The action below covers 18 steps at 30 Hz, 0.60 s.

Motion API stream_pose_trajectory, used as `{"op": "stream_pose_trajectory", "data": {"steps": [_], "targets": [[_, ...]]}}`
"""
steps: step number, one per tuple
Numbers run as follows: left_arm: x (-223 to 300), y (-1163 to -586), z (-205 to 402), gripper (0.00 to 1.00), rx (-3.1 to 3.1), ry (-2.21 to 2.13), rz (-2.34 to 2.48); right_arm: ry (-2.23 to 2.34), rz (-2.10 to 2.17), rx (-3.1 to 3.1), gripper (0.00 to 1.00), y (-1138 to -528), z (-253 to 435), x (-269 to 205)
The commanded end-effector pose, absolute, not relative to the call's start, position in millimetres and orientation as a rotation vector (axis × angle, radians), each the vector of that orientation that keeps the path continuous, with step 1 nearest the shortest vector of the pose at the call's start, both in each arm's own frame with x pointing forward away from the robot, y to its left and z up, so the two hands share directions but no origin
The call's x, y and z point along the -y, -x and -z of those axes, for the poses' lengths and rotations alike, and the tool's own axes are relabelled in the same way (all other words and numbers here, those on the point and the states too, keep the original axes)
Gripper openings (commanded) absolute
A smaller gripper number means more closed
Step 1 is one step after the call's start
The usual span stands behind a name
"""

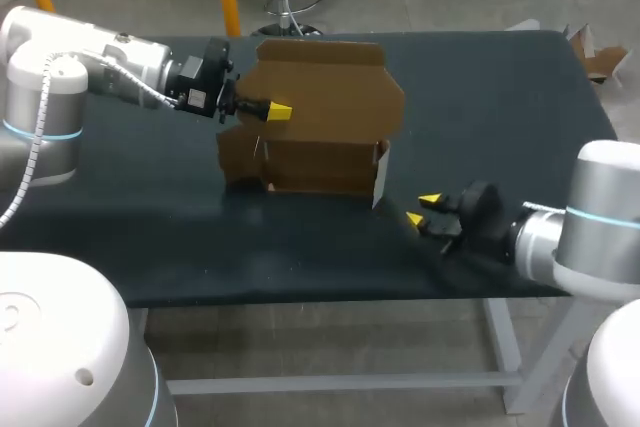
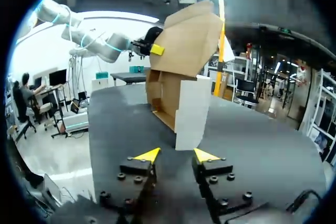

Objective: Assemble the packaging by folding the flat box into shape, placing the metal phone stand inside, and closing the box properly

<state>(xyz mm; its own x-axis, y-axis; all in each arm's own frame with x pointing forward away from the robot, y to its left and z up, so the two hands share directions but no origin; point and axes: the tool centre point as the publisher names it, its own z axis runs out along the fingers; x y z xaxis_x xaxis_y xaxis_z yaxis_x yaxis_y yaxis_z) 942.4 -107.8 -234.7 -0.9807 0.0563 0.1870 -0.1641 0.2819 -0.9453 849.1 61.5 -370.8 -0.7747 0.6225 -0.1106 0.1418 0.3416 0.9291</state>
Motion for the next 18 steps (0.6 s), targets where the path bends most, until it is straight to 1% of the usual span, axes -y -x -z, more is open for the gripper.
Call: {"op": "stream_pose_trajectory", "data": {"steps": [1, 7, 18], "targets": [[107, -943, 238, 0.0, 2.362, -0.098, -1.772, -0.544, -1.505, -2.313, 0.43, -862, 369, -59], [107, -943, 238, 0.0, 2.362, -0.098, -1.772, -0.45, -1.532, -2.35, 0.46, -877, 370, -58], [107, -943, 238, 0.0, 2.362, -0.098, -1.772, -0.242, -1.506, -2.425, 0.46, -896, 369, -69]]}}
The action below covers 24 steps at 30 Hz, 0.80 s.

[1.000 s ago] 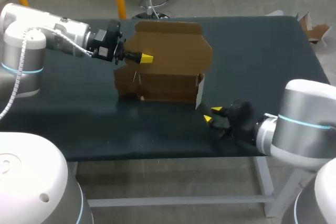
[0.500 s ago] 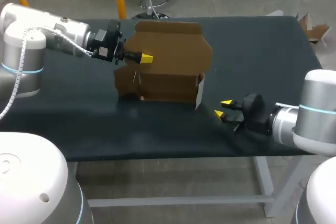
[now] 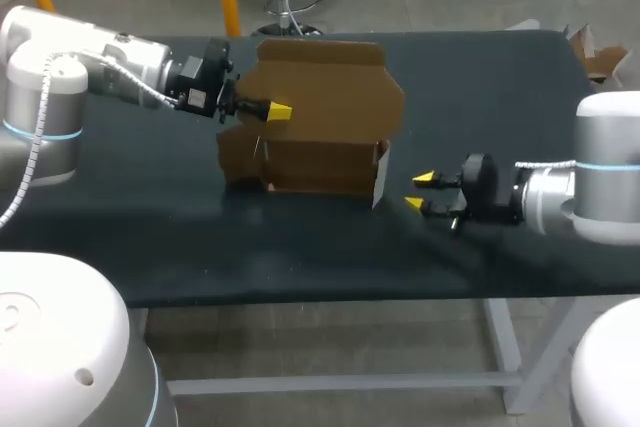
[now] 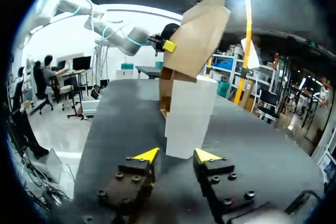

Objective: Assemble the packaging by folding the flat box into shape, placing the metal phone stand inside, and closing the box properly

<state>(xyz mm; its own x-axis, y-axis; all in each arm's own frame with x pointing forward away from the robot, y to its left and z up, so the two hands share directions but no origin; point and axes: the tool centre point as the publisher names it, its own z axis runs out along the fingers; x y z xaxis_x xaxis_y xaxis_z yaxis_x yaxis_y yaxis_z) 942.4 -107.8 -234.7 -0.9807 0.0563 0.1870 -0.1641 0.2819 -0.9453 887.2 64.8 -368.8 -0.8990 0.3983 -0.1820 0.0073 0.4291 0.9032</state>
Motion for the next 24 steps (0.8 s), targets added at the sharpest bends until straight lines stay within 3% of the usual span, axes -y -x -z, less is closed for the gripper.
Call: {"op": "stream_pose_trajectory", "data": {"steps": [1, 24], "targets": [[107, -943, 238, 0.0, 2.362, -0.098, -1.772, -0.225, -1.508, -2.433, 0.46, -898, 370, -70], [107, -943, 238, 0.0, 2.362, -0.098, -1.772, -0.11, -1.569, -2.449, 0.41, -926, 372, -99]]}}
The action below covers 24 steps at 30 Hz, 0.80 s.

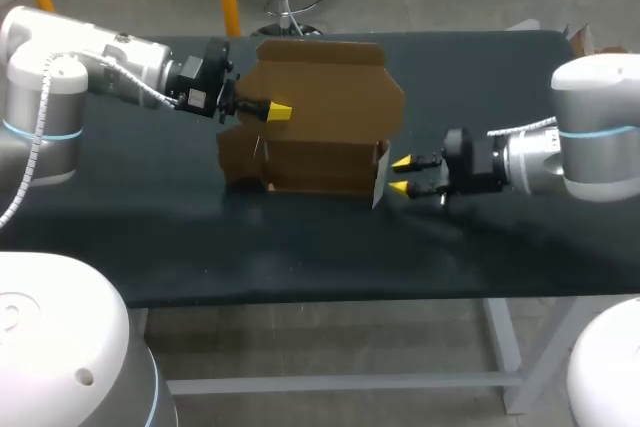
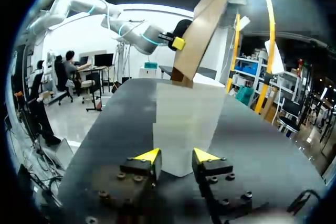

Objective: Assemble the packaging by folding the flat box into shape, placing the metal phone stand inside, and closing the box properly

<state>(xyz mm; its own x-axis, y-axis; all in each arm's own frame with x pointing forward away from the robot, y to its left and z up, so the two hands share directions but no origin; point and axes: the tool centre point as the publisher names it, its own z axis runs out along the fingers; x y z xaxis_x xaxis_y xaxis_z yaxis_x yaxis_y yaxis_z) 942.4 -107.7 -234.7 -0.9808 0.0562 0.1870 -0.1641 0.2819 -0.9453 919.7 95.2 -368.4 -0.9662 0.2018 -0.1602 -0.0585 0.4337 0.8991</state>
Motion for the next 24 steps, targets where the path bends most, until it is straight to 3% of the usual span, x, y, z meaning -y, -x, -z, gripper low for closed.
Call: {"op": "stream_pose_trajectory", "data": {"steps": [1, 24], "targets": [[107, -943, 238, 0.0, 2.362, -0.098, -1.772, -0.108, -1.572, -2.448, 0.4, -926, 372, -101], [107, -943, 238, 0.0, 2.362, -0.098, -1.772, -0.232, -1.647, -2.349, 0.33, -926, 373, -123]]}}
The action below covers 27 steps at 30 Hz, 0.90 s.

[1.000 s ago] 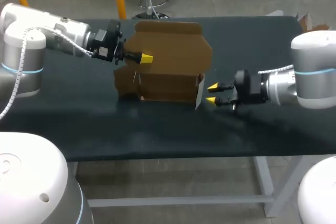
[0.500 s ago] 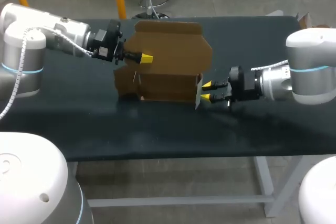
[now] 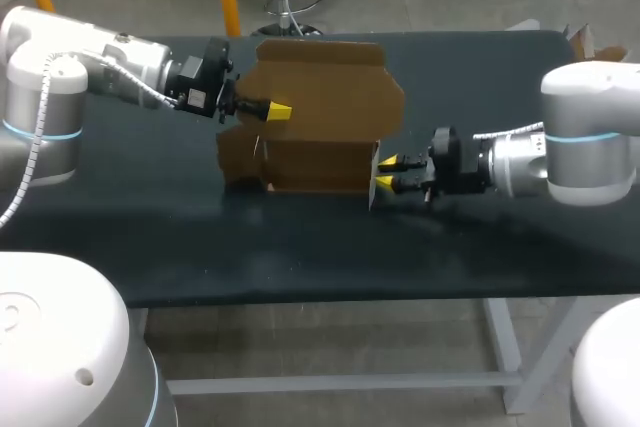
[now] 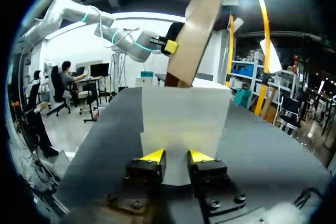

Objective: Assemble the packaging by folding the flat box into shape, placing the metal phone stand inside, and closing the box properly

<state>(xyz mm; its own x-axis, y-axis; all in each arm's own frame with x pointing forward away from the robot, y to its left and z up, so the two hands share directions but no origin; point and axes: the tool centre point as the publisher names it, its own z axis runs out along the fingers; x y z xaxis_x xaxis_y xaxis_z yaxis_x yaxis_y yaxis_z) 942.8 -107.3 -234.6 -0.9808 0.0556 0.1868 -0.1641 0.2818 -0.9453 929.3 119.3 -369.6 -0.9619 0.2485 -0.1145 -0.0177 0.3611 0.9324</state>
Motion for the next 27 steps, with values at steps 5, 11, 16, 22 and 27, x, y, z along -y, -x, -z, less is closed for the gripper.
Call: {"op": "stream_pose_trajectory", "data": {"steps": [5, 11, 16, 22, 27], "targets": [[107.2, -943.0, 237.9, 0.0, 2.362, -0.098, -1.772, -0.304, -1.648, -2.314, 0.35, -926.1, 373.7, -123.3], [107.2, -943.0, 237.9, 0.0, 2.362, -0.098, -1.772, -0.336, -1.656, -2.292, 0.34, -926.6, 373.3, -125.1], [107.2, -943.0, 237.9, 0.0, 2.362, -0.098, -1.772, -0.368, -1.663, -2.274, 0.33, -927.5, 373.0, -126.9], [107.2, -943.0, 237.9, 0.0, 2.362, -0.098, -1.772, -0.417, -1.673, -2.241, 0.33, -929.0, 371.6, -130.2], [107.2, -943.0, 237.9, 0.0, 2.362, -0.098, -1.772, -0.498, -1.671, -2.189, 0.35, -930.8, 370.9, -132.9]]}}
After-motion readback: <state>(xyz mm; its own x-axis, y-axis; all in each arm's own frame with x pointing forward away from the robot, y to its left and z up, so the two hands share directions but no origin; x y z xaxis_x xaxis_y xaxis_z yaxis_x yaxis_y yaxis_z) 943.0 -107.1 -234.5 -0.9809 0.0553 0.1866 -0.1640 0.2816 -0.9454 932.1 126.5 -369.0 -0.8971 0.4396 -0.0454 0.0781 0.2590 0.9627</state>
